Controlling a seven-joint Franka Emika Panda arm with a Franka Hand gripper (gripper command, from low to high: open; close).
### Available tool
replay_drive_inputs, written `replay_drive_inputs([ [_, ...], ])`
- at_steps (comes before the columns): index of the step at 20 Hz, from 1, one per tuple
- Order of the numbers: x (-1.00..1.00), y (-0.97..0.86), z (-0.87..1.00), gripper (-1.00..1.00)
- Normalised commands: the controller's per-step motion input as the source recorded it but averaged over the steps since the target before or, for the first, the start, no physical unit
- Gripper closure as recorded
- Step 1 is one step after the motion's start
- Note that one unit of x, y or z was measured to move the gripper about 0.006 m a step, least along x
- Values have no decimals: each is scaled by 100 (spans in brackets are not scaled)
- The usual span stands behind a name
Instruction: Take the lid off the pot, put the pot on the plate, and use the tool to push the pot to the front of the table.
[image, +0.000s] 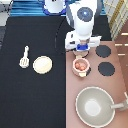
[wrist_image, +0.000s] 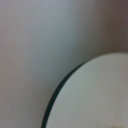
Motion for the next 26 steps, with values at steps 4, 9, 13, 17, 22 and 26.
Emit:
replay_drive_inputs([
  [4,31,2,99,-100],
  [9,70,-2,77,-100],
  [13,86,-13,62,-100],
  [17,85,-22,54,-100],
  [22,88,-35,20,-100],
  [26,88,-36,-20,-100],
])
